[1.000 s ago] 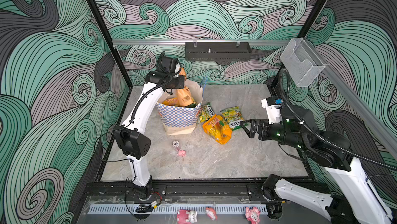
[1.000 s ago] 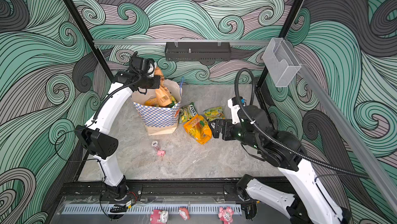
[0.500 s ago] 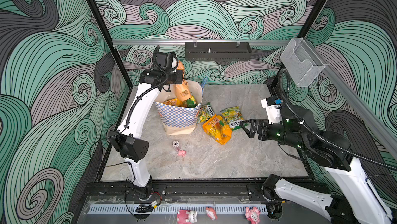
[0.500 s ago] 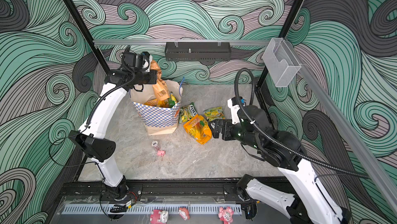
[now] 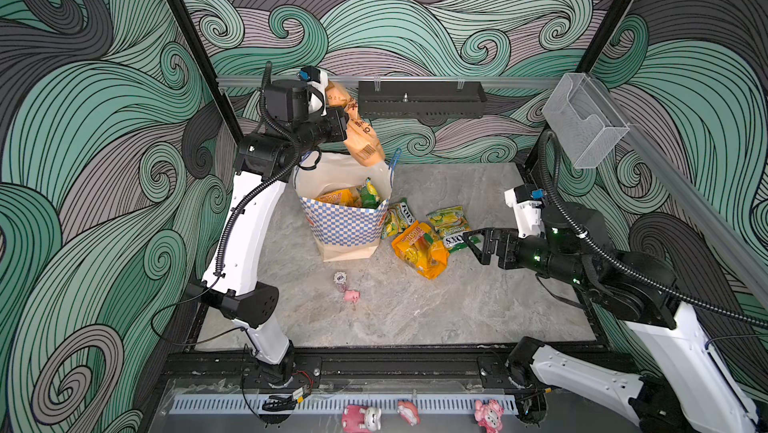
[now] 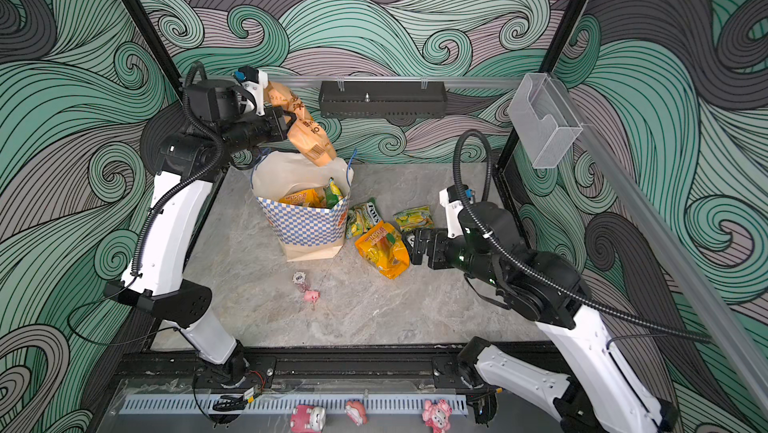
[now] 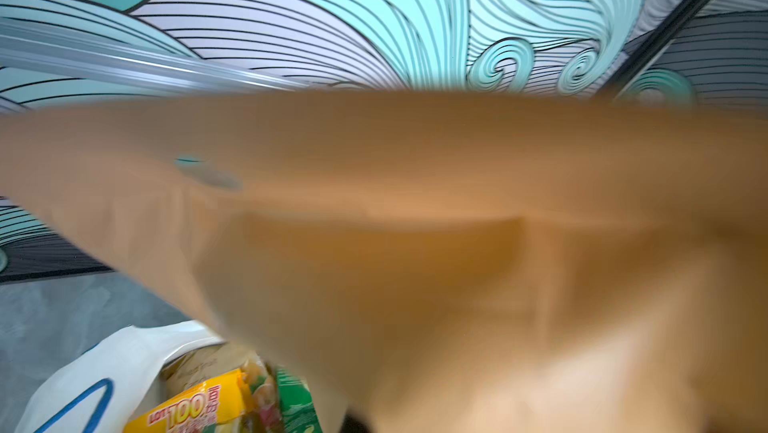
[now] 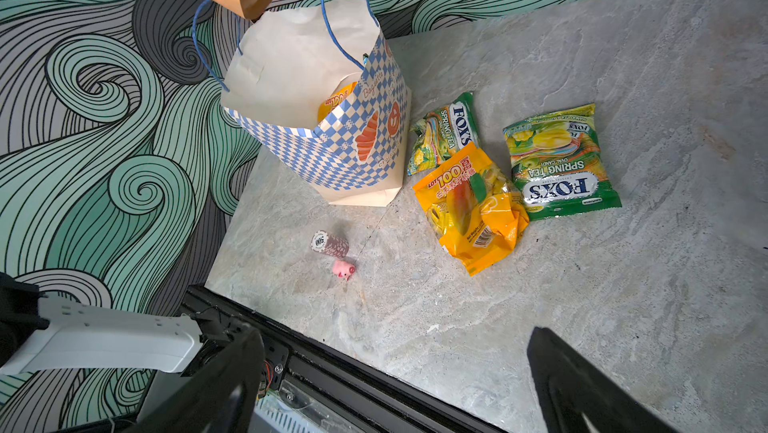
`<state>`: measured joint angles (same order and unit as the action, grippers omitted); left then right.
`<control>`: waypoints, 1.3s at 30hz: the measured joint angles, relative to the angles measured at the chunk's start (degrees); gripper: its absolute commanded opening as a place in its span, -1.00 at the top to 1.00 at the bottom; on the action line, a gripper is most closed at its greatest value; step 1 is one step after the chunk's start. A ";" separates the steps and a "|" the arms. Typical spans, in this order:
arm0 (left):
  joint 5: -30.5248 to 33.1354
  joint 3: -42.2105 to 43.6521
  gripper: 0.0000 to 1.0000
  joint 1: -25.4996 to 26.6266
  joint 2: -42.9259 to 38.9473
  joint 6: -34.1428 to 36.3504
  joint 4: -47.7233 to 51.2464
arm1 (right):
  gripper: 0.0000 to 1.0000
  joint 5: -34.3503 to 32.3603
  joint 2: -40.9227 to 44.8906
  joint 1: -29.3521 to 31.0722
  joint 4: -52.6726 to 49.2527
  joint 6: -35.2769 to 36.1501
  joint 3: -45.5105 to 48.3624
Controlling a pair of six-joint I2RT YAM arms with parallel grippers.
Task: Take the snacks out of the paper bag
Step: 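Grasp the tan pouch with the left gripper and lift it out, then carry the tan pouch beside the snack bags and release it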
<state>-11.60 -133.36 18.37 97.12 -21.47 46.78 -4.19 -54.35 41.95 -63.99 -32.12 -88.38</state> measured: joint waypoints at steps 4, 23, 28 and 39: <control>-3.23 0.76 1.00 2.12 -1.60 -1.70 -3.43 | -0.99 -1.49 0.48 0.00 0.42 0.00 0.00; 3.13 1.18 1.00 31.69 1.20 27.56 -0.81 | -0.99 -8.94 10.56 0.00 -3.02 0.39 4.15; 10.25 5.35 1.00 39.15 2.01 36.68 3.96 | -0.99 -10.82 13.03 0.00 -4.94 0.33 5.62; 25.46 41.42 1.00 45.40 -6.03 39.76 1.22 | -0.99 -11.98 13.60 0.00 -5.73 0.17 6.95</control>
<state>13.87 -91.94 63.77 91.09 18.28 48.01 -16.16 -40.75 41.95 -69.71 -31.94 -81.43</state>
